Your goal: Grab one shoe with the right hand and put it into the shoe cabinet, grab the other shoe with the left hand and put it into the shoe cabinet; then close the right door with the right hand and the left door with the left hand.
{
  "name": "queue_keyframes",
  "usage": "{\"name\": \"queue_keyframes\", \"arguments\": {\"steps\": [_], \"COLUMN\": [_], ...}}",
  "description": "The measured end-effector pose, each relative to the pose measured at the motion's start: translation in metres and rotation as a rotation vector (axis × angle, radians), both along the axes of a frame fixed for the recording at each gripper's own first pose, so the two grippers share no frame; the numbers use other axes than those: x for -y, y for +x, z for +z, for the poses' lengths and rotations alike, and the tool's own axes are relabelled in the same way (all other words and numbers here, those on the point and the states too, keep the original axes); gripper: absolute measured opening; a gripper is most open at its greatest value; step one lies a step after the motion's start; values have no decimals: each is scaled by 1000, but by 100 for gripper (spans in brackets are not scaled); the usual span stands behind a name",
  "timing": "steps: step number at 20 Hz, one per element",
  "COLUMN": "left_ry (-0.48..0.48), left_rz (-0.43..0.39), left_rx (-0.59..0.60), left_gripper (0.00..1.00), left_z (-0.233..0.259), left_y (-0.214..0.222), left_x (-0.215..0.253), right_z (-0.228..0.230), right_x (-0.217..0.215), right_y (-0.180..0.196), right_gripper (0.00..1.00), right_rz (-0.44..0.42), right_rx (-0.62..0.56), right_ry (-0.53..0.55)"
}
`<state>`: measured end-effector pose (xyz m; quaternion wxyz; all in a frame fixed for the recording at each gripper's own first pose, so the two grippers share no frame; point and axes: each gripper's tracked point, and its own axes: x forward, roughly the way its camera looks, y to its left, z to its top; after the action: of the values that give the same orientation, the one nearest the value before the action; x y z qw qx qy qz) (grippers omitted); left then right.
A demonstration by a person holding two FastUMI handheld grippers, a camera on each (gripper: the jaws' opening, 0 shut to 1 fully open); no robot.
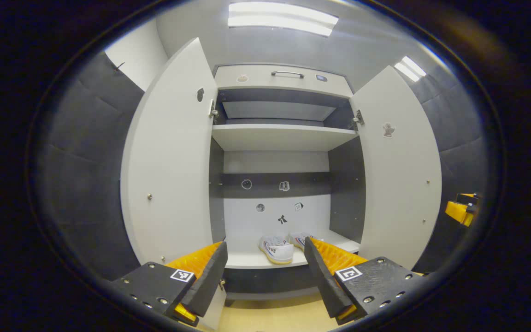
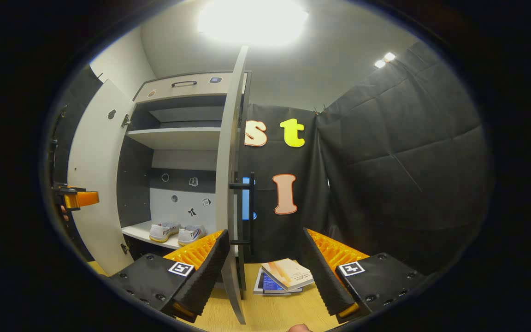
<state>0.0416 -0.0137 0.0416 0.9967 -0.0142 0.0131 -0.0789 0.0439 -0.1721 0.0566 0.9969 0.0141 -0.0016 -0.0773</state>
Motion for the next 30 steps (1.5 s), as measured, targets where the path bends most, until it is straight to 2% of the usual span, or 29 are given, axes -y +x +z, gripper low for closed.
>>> {"name": "queue_keyframes", "arguments": {"steps": [6,9,11,13,14,15,16,21,22,23,27,28,29,30], "left_ry": [-14,-5,-5,-3,-2,-1,-1,-9,-11,-14,-18,-21,-24,-24], "left_rz": [44,68,92,122,137,153,169,214,217,217,220,219,216,216], "left_rx": [-20,-15,-11,-10,-10,-13,-13,-14,-16,-18,-28,-29,-31,-31], "left_gripper": [94,95,94,94,94,95,94,95,95,96,95,95,96,96], "left_z": [-6,-4,-3,-3,-4,-5,-5,-8,-9,-10,-14,-15,-15,-16], "left_y": [-36,-48,-54,-57,-59,-60,-61,-63,-64,-64,-65,-65,-64,-64], "left_x": [-31,-46,-60,-77,-86,-96,-106,-143,-147,-151,-165,-168,-171,-174], "right_z": [10,7,-3,-8,-11,-6,-8,-4,-4,-4,-3,-2,-1,-2], "right_x": [33,39,42,36,36,37,35,20,18,14,-14,-22,-30,-35], "right_y": [16,29,37,45,45,44,46,47,46,45,43,43,44,44], "right_gripper": [96,96,98,98,97,91,95,89,89,94,94,89,94,94], "right_rz": [-114,-153,-209,-218,-230,-249,-250,-234,-239,-238,-202,-192,-182,-172], "right_rx": [9,-12,-38,-64,-84,-64,-67,-83,-84,-84,-79,-77,-76,-75], "right_ry": [1,14,-17,-27,-29,-31,-38,-50,-48,-40,-32,-31,-27,-22]}}
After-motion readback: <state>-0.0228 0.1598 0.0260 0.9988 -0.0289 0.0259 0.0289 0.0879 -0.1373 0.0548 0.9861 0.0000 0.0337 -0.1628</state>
